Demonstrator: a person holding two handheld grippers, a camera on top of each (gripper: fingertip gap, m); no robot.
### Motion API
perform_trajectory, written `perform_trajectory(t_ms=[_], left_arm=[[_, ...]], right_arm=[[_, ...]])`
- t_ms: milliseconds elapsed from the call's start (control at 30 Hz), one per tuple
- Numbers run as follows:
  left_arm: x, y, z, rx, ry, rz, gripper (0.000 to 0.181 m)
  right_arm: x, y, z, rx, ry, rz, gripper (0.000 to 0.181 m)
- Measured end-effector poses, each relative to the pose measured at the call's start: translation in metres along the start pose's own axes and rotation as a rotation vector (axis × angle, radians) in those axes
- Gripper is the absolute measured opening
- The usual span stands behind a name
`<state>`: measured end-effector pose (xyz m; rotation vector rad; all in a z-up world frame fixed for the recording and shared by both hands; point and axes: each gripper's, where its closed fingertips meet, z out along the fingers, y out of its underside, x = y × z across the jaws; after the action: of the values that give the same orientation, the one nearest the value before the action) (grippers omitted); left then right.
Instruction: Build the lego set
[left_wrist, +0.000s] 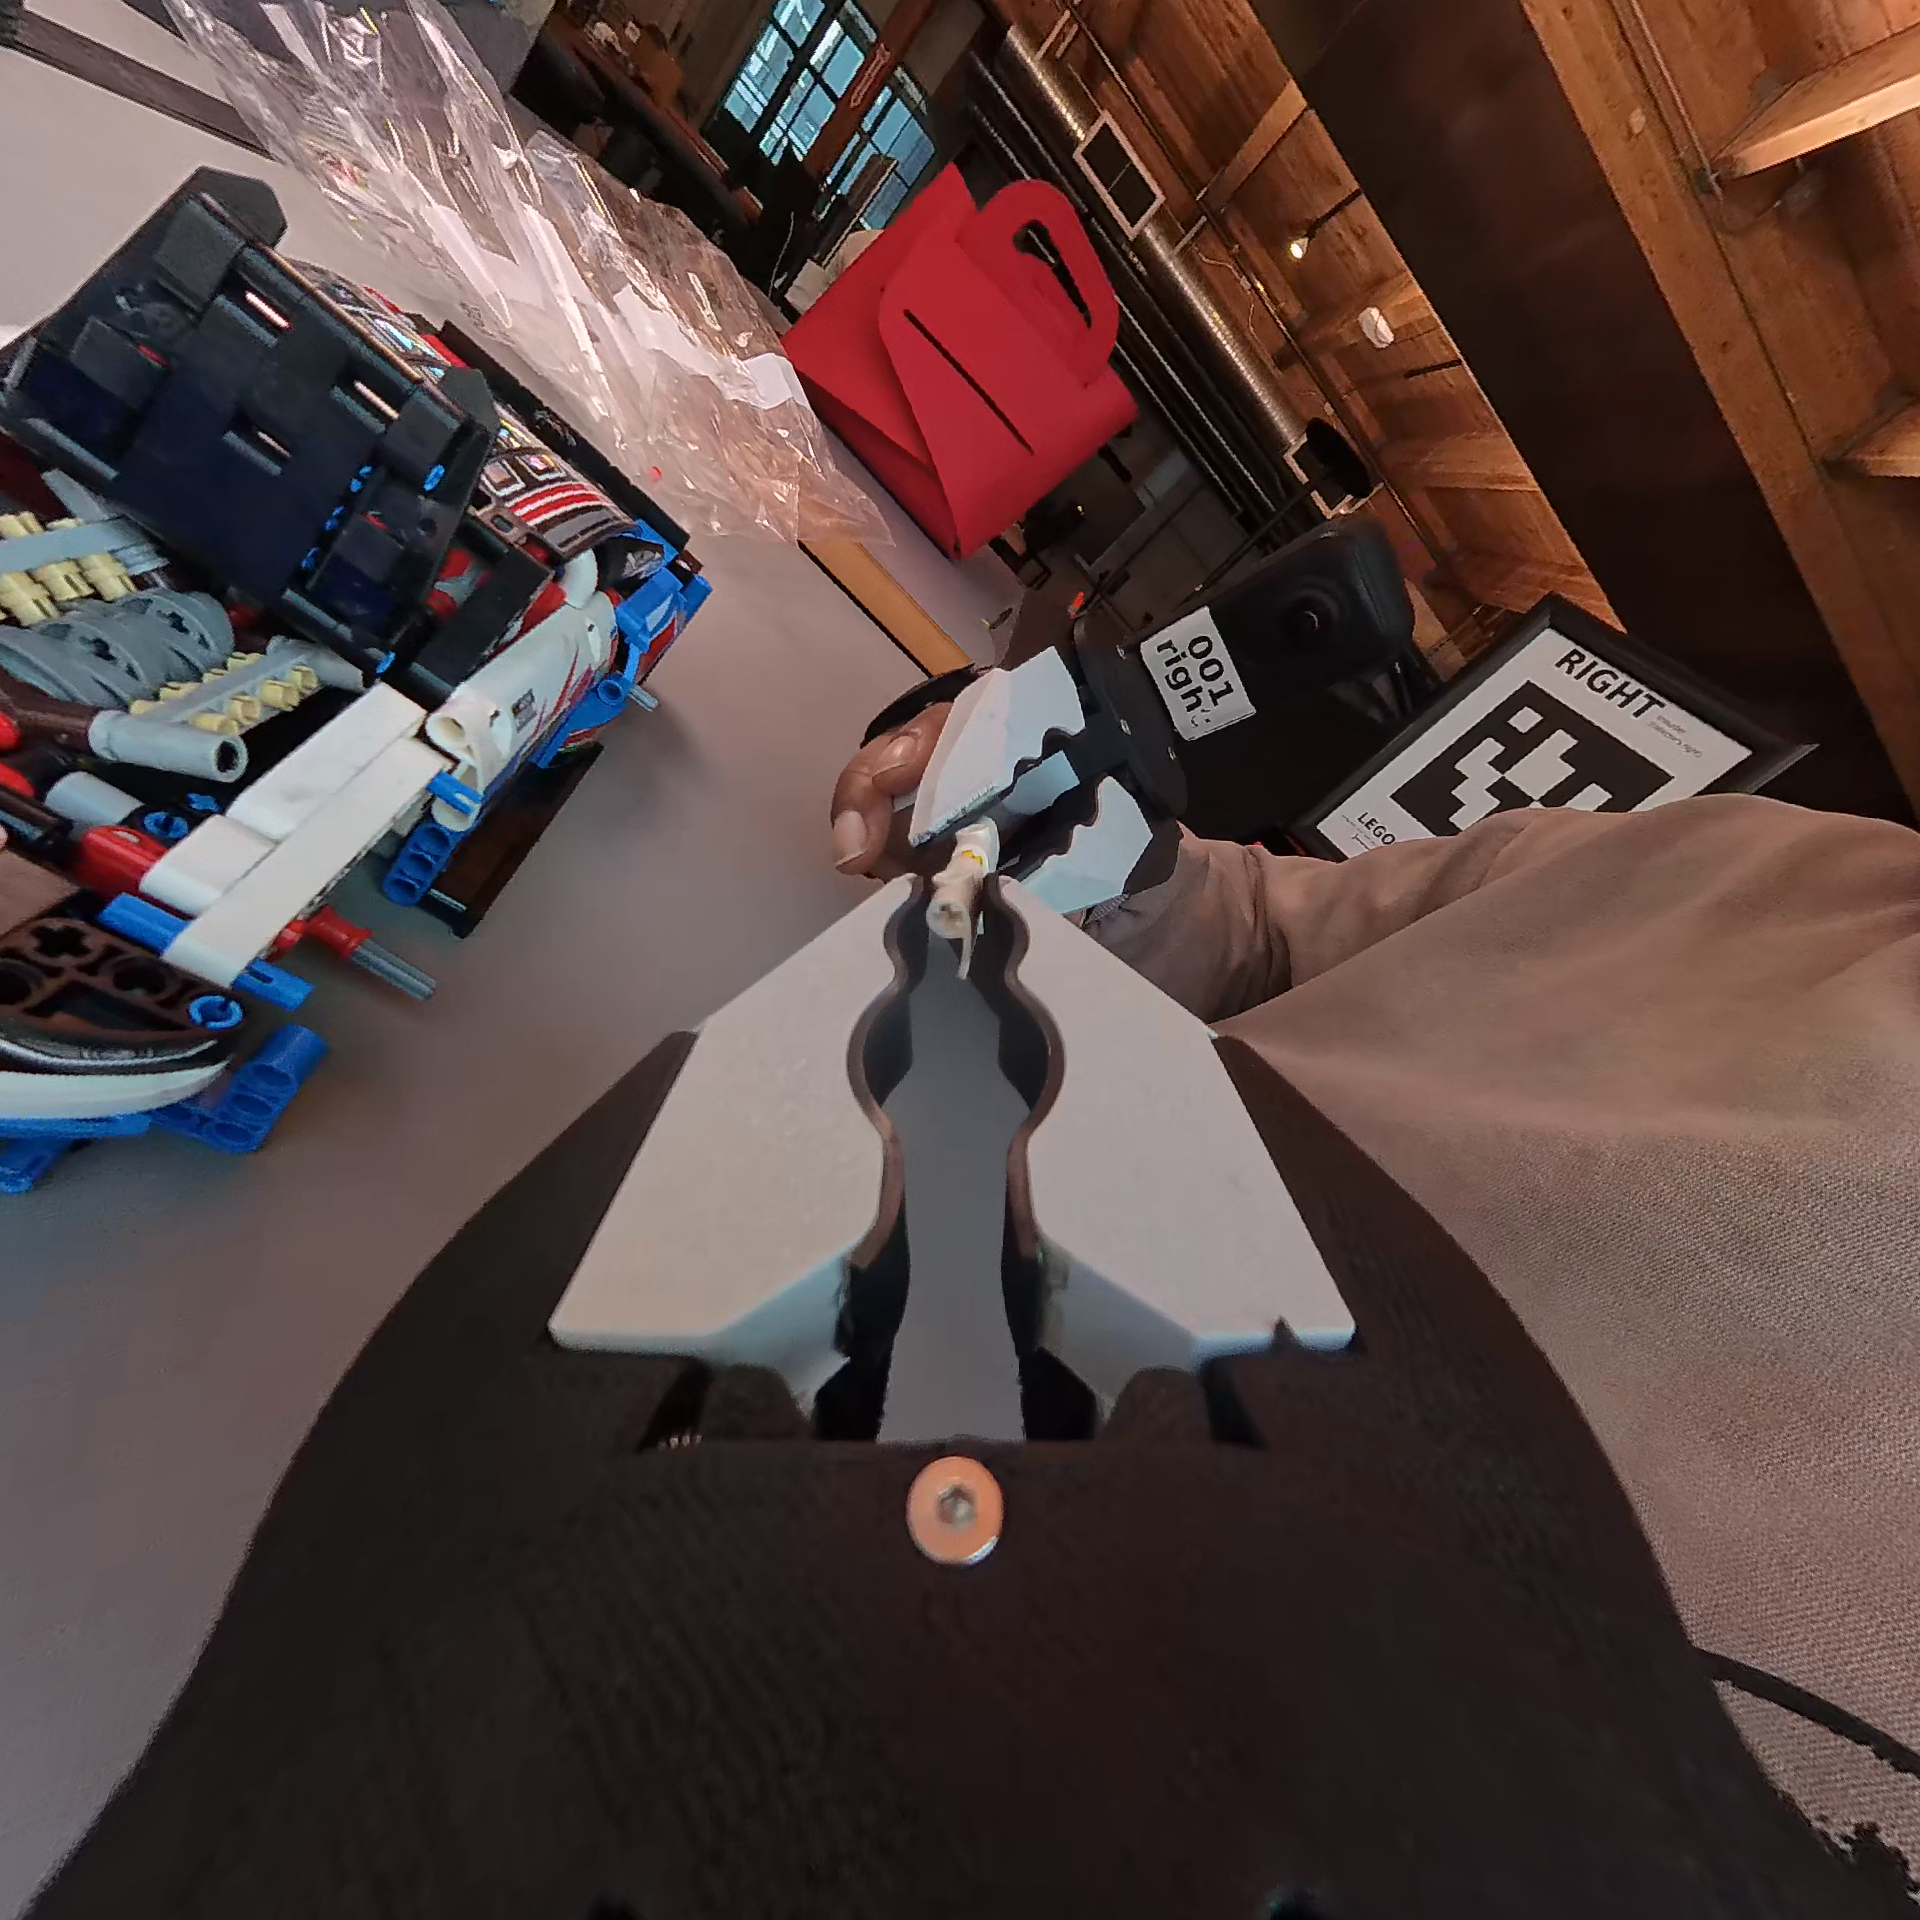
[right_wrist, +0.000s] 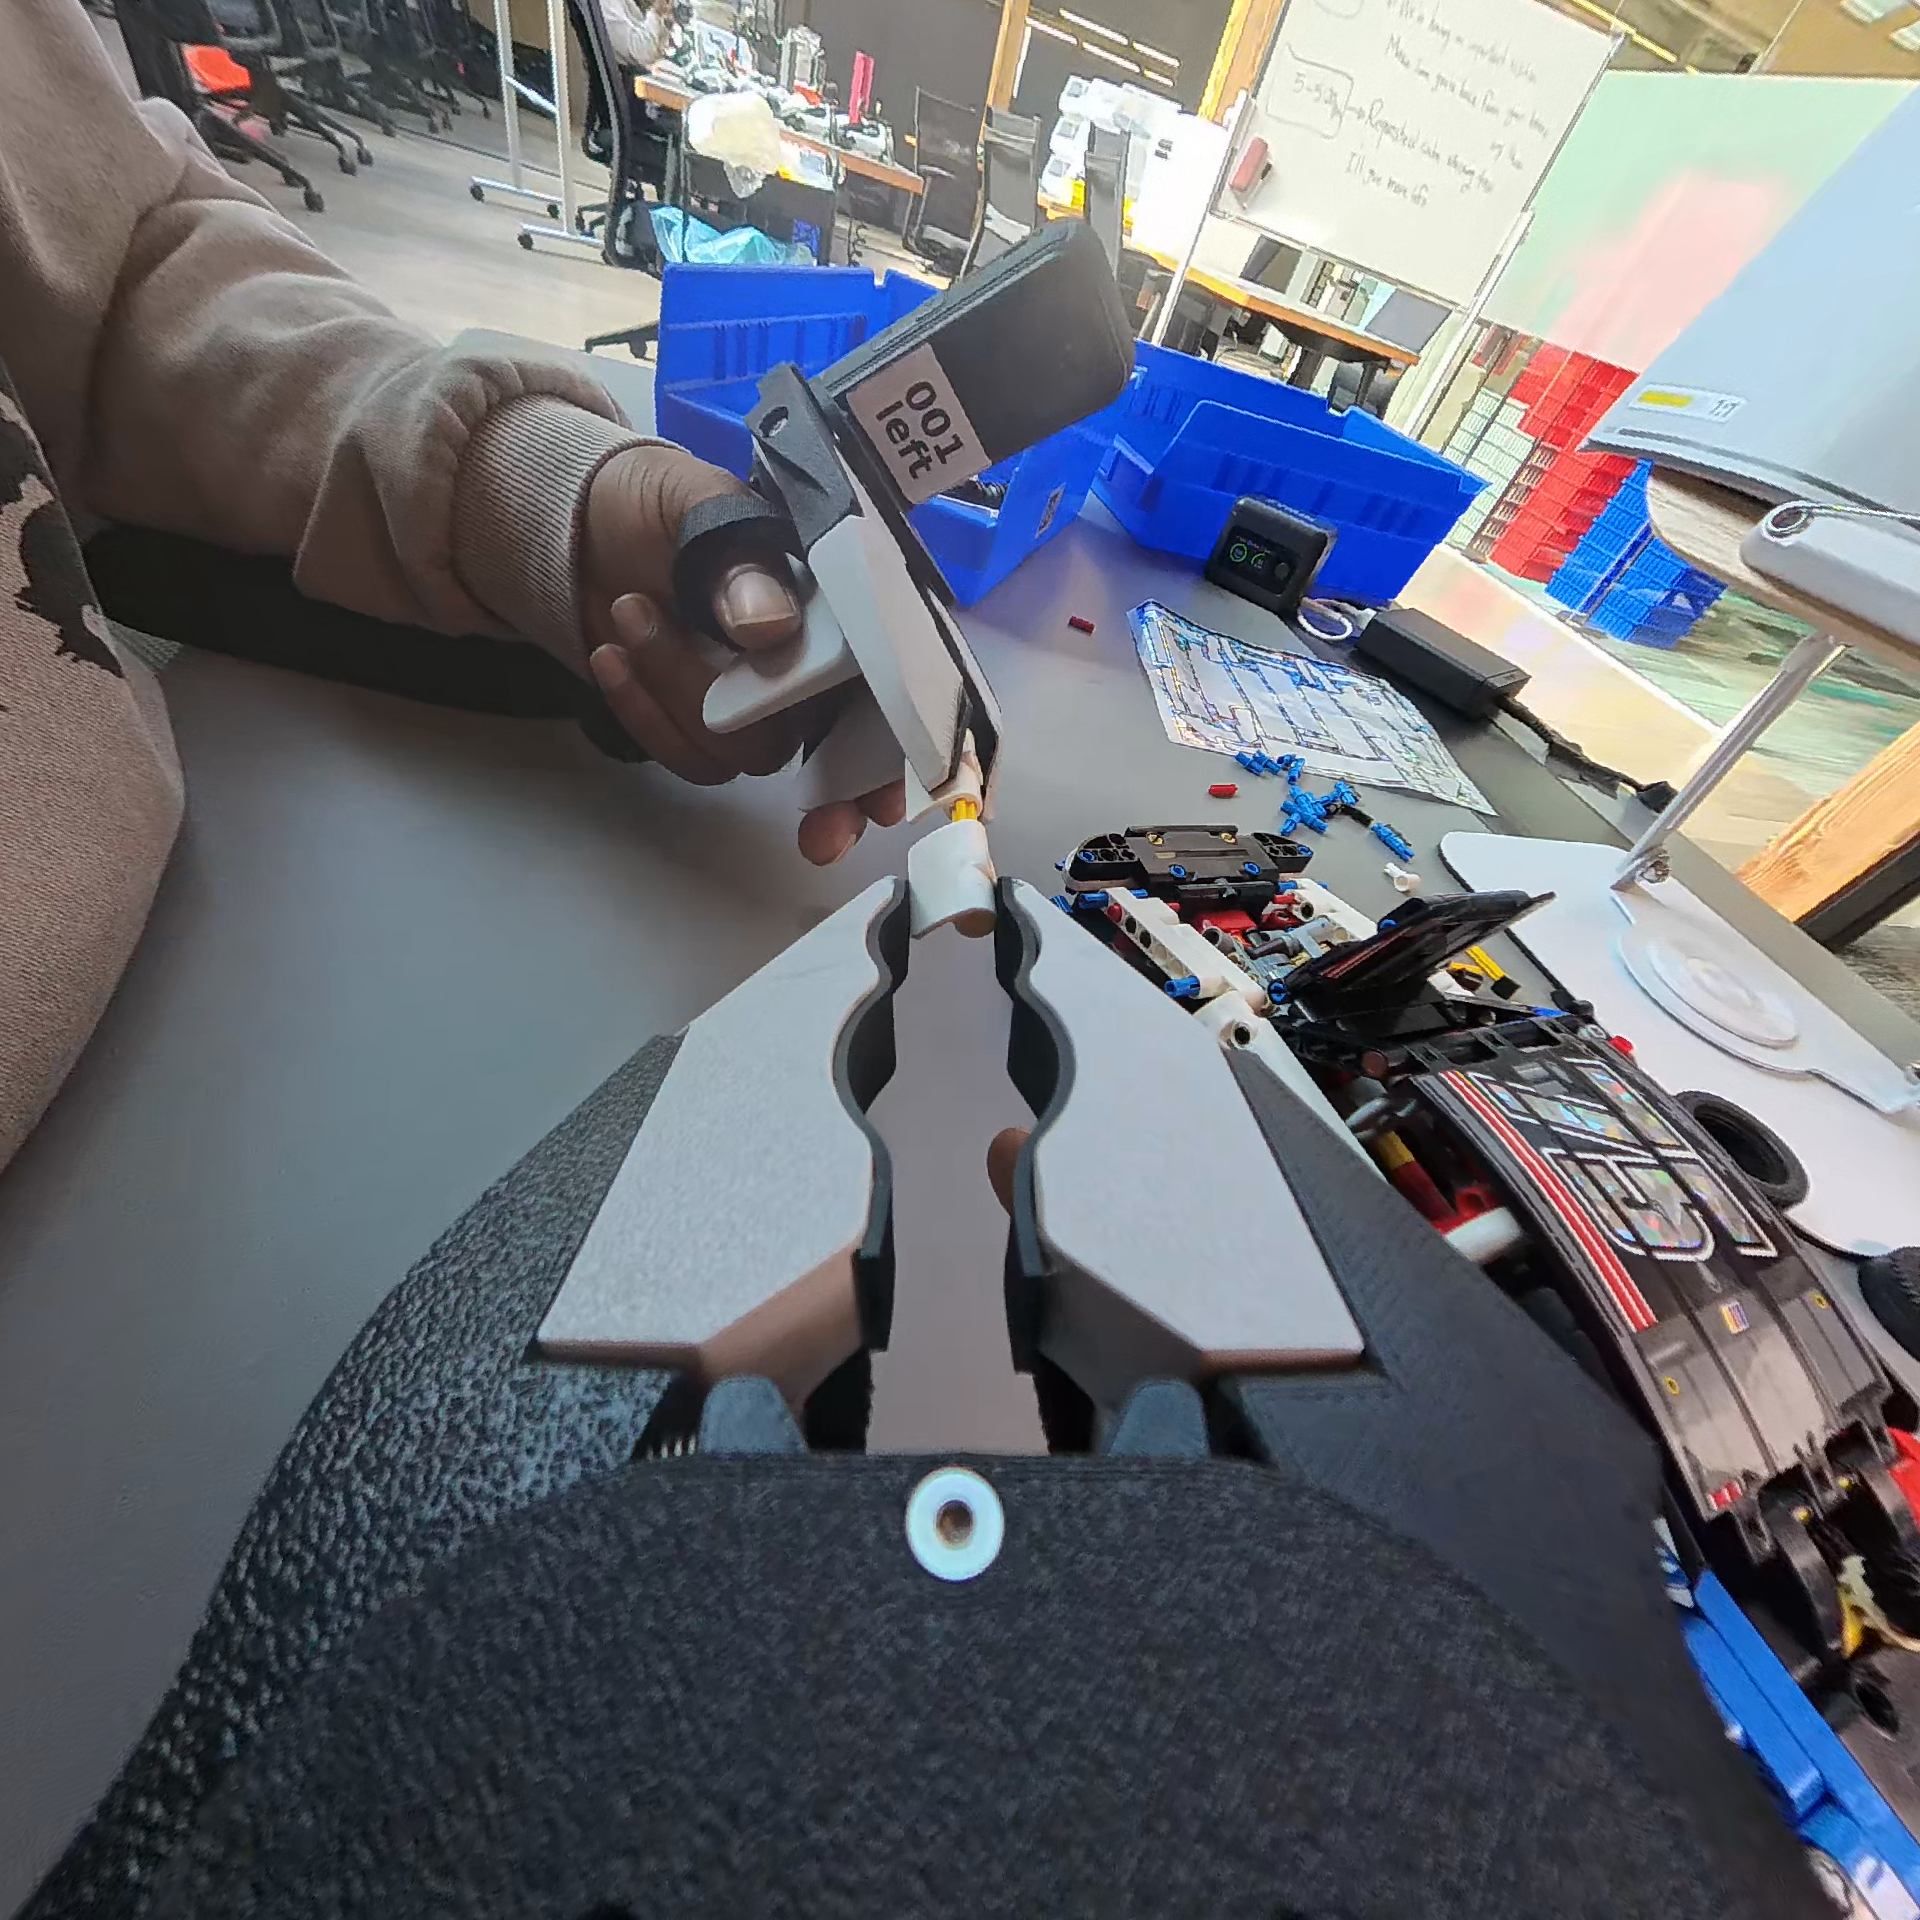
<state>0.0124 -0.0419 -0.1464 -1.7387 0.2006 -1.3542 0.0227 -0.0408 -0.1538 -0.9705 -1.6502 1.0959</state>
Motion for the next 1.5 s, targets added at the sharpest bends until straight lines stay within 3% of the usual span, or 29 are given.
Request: perform_trajectory(t_ms=[667,1067,1500], left_arm=[[0.008,0.0,0.0,-0.017,-0.012,0.135,0.006],[0.023,0.003,-0.001,-0.068,-0.024,0.461,0.006],[0.036,0.001,0.002,-0.097,-0.012,0.599,0.006]], right_arm=[[-0.003,0.0,0.0,0.006,-0.031,0.037,0.014],[-0.012,-0.008,-0.002,0.053,-0.14,0.175,0.007],[-0.015,-0.021,-0.013,0.083,-0.249,0.218,0.006]])
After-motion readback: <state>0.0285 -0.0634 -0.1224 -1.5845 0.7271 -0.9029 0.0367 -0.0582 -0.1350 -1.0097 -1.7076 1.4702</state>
